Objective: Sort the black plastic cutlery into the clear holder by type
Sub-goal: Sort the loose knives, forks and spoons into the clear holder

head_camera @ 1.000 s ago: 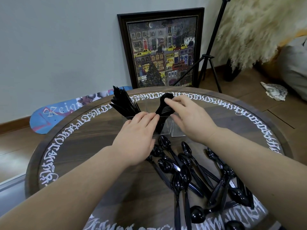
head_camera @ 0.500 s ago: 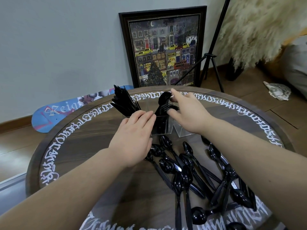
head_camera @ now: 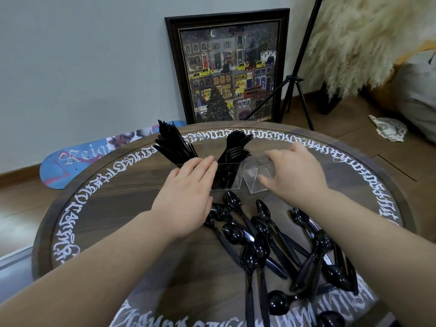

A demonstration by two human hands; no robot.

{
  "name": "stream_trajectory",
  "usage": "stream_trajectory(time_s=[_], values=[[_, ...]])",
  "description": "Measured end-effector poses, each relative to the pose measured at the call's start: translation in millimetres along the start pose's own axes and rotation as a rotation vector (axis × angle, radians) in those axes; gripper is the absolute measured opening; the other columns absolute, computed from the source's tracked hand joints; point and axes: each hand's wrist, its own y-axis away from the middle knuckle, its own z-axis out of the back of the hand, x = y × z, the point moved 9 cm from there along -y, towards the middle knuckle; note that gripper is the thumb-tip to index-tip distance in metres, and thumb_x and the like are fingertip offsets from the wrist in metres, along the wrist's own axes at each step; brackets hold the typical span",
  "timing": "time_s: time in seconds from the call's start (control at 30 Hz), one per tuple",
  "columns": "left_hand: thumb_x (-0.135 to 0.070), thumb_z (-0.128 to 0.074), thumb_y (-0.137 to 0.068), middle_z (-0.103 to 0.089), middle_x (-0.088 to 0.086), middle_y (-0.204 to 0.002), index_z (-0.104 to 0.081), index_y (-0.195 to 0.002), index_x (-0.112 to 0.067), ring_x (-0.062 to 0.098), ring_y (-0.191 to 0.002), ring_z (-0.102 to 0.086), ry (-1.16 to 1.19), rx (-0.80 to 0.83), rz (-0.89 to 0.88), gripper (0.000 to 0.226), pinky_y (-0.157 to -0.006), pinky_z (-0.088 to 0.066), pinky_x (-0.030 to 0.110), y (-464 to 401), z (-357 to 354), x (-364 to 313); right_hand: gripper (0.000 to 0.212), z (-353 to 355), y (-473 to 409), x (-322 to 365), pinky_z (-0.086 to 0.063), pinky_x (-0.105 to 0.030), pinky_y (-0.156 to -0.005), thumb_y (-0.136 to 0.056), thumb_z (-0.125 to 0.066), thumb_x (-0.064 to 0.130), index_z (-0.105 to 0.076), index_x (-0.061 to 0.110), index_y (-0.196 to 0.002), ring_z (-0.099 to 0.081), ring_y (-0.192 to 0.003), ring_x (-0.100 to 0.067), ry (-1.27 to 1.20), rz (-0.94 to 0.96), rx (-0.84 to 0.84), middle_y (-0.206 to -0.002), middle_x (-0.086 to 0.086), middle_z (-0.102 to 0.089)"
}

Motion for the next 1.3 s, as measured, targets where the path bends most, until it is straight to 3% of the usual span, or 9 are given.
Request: stream_trajectory(time_s=[0.1, 0.2, 0.37, 0.67, 0.87, 1.03, 1.13, 1.2, 1.3], values=[[-0.028, -0.079, -0.066, -0.054, 0.011, -0.136, -0.053, -0.131, -0.002, 0.03, -0.119, -0.053, 0.013, 0.004, 0.009, 0.075, -0.083, -0.052, 0.042, 0, 0, -1, 0.033, -10, 4, 2, -0.05, -0.036, -0.079, -0.096, -0.046, 0.036, -0.058, 0.022, -0.123, -0.056, -0.104, -0.023, -0.048, -0.001, 0.052, -0.112, 0.001, -0.063], [-0.027, -0.079, -0.066, -0.054, 0.013, -0.136, -0.053, -0.131, -0.001, 0.031, -0.12, -0.054, 0.023, 0.015, 0.017, 0.074, -0.084, -0.052, 0.042, 1, 0, -2, 0.03, -10, -1, 12, -0.048, -0.035, -0.078, -0.099, -0.041, 0.027, -0.06, 0.021, -0.121, -0.059, -0.101, -0.027, -0.109, 0.021, 0.021, -0.111, -0.002, -0.063], [-0.025, -0.075, -0.072, -0.048, 0.014, -0.142, -0.047, -0.136, 0.0, 0.032, -0.128, -0.048, 0.053, 0.054, 0.027, 0.075, -0.091, -0.05, 0.045, 2, -4, -1, 0.027, -15, -7, 21, -0.043, -0.033, -0.067, -0.099, -0.04, 0.024, -0.061, 0.021, -0.117, -0.06, -0.092, -0.031, -0.128, 0.005, -0.028, -0.101, -0.003, -0.062], [-0.031, -0.066, -0.081, -0.036, 0.009, -0.151, -0.034, -0.145, -0.004, 0.03, -0.132, -0.035, 0.093, 0.1, 0.062, 0.077, -0.097, -0.042, 0.046, 2, -8, 1, 0.03, -15, -5, 22, -0.045, -0.033, -0.071, -0.1, -0.041, 0.029, -0.063, 0.022, -0.119, -0.06, -0.094, -0.028, -0.175, 0.016, -0.053, -0.104, 0.0, -0.063], [-0.033, -0.059, -0.087, -0.024, 0.007, -0.156, -0.025, -0.149, -0.006, 0.026, -0.14, -0.023, 0.126, 0.127, 0.059, 0.075, -0.107, -0.033, 0.044, 3, -7, -2, 0.03, -11, 0, 22, -0.046, -0.034, -0.074, -0.098, -0.046, 0.029, -0.06, 0.02, -0.122, -0.06, -0.099, -0.027, -0.233, 0.042, -0.06, -0.113, -0.001, -0.062], [-0.029, -0.061, -0.087, -0.024, 0.009, -0.156, -0.031, -0.147, -0.005, 0.028, -0.145, -0.019, 0.169, 0.123, 0.038, 0.071, -0.108, -0.032, 0.046, 19, -3, -14, 0.037, 0, 31, 10, -0.048, -0.033, -0.081, -0.094, -0.053, 0.028, -0.054, 0.021, -0.131, -0.061, -0.098, -0.019, -0.334, 0.018, -0.082, -0.128, 0.004, -0.056], [-0.03, -0.058, -0.089, -0.021, 0.007, -0.158, -0.03, -0.148, -0.008, 0.025, -0.146, -0.015, 0.208, 0.169, 0.05, 0.069, -0.112, -0.027, 0.043, 40, -7, -26, 0.036, -4, 67, 4, -0.049, -0.031, -0.079, -0.092, -0.057, 0.027, -0.057, 0.022, -0.127, -0.061, -0.091, -0.015, -0.34, 0.003, -0.034, -0.124, 0.006, -0.056], [-0.031, -0.055, -0.091, -0.018, 0.005, -0.158, -0.029, -0.148, -0.011, 0.023, -0.146, -0.014, 0.272, 0.229, 0.092, 0.066, -0.116, -0.024, 0.042, 56, -12, -33, 0.031, -8, 91, -1, -0.048, -0.03, -0.076, -0.091, -0.058, 0.027, -0.061, 0.021, -0.121, -0.06, -0.089, -0.017, -0.346, -0.05, -0.001, -0.109, 0.007, -0.057], [-0.034, -0.053, -0.093, -0.026, -0.001, -0.154, -0.034, -0.146, -0.021, 0.019, -0.139, -0.025, 0.364, 0.297, 0.174, 0.058, -0.115, -0.024, 0.033, 81, -12, -48, 0.016, -20, 122, -2, -0.045, -0.028, -0.069, -0.089, -0.058, 0.038, -0.065, 0.024, -0.093, -0.06, -0.083, -0.017, -0.29, -0.137, 0.149, -0.086, 0.009, -0.06]])
